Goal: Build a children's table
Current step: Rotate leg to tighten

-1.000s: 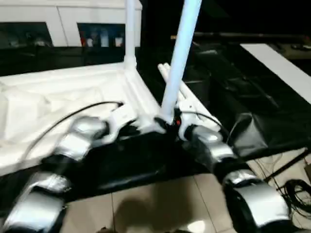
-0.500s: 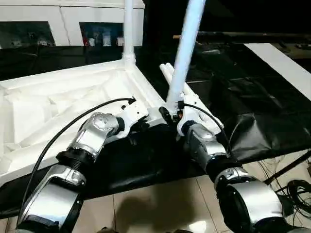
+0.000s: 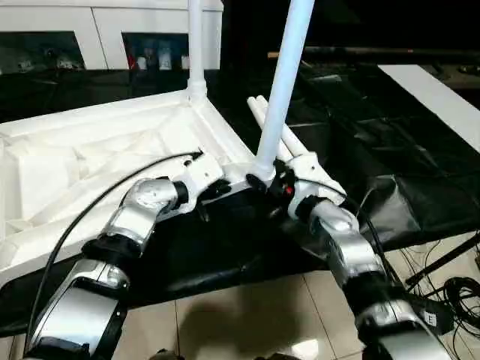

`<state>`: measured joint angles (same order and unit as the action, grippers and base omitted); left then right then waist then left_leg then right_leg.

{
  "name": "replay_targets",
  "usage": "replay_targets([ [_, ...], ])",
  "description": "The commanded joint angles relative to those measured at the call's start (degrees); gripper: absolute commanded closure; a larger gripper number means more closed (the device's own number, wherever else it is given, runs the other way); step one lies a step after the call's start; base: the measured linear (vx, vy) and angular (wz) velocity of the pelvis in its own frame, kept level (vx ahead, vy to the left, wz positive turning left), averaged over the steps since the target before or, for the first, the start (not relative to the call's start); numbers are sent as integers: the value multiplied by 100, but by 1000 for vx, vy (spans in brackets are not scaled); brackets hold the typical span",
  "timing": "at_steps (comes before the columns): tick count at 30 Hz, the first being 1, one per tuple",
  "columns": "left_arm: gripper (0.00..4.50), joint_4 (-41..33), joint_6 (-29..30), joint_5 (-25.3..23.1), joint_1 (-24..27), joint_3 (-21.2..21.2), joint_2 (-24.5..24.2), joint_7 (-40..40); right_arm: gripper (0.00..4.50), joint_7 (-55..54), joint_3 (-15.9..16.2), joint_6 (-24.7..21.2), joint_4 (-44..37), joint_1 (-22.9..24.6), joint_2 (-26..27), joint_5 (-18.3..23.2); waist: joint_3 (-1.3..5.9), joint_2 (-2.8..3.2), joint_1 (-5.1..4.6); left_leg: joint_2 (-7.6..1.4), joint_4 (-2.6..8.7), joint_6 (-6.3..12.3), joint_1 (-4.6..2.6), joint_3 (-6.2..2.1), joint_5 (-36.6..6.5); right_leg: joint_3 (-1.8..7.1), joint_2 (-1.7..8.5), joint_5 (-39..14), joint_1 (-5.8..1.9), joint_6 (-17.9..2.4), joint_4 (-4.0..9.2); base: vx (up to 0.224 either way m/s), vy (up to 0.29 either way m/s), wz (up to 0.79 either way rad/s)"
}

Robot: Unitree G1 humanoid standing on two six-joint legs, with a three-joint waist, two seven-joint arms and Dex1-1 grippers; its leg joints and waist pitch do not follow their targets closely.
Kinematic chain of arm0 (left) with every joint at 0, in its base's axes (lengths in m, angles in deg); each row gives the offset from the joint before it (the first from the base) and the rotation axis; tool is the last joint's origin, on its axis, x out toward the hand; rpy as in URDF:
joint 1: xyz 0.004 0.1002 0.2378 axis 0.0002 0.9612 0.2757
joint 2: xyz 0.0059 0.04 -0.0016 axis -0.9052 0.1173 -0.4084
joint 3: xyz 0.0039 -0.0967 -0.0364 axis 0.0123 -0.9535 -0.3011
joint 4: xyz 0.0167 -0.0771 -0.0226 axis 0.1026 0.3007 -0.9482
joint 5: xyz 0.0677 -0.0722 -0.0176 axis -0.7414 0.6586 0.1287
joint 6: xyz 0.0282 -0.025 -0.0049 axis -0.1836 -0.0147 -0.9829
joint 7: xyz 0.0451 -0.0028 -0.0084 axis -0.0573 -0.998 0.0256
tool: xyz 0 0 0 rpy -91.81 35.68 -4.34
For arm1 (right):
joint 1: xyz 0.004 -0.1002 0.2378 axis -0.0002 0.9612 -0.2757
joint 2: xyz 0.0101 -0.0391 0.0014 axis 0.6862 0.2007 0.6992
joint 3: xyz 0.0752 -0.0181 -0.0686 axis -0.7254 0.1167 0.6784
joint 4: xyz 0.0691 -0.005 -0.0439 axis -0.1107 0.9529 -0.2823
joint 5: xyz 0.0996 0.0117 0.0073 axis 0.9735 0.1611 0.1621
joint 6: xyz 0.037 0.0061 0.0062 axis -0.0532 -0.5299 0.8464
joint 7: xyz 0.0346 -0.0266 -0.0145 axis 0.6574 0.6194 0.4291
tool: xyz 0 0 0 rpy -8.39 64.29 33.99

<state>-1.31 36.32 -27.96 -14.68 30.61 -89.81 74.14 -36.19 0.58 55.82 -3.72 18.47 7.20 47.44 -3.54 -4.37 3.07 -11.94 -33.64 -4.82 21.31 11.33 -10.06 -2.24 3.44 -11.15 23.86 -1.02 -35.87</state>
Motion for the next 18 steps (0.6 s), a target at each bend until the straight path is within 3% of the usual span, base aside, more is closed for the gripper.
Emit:
replay_targets([
  [1, 365, -372, 362, 164, 97, -58, -173, 283, 64, 93, 101, -232, -408, 161, -110, -40, 403, 80, -3, -167, 369, 222, -104, -59, -910, 255, 382, -317, -312, -1265, 369, 0, 0, 0],
  [5, 334, -1100, 961, 446, 402, -92, -688, 1056, 64, 223, 145, -562, -853, 352, -174, -16, 391, 47, -30, -165, 384, 186, -81, -69, -863, 266, 396, -456, -331, -1194, 359, 0, 0, 0],
  [7, 310, -1472, 1282, 532, 581, -54, -1035, 1466, 64, 301, 167, -683, -988, 406, -207, 8, 390, 74, -64, -153, 374, 163, -108, -55, -901, 266, 373, -482, -299, -1182, 379, 0, 0, 0],
  [8, 310, -1545, 1340, 527, 622, -34, -1128, 1551, 64, 335, 178, -691, -993, 407, -215, 20, 376, 59, -69, -164, 392, 146, -86, -67, -904, 263, 382, -533, -305, -1182, 366, 0, 0, 0],
  [10, 298, -1833, 1590, 341, 821, 92, -1659, 1882, 64, 714, 289, -772, -1093, 444, -271, 186, 369, 72, -95, -168, 395, 110, -112, -61, -1028, 264, 373, -678, -279, -1158, 382, 0, 0, 0],
  [18, 247, -1873, 1766, -181, 838, 240, -2124, 1600, 64, 1654, 702, -1248, -1753, 711, -735, 359, 329, 80, -85, -167, 417, -16, -124, -80, -1330, 275, 384, -1242, -259, -966, 442, 0, 0, 0],
])
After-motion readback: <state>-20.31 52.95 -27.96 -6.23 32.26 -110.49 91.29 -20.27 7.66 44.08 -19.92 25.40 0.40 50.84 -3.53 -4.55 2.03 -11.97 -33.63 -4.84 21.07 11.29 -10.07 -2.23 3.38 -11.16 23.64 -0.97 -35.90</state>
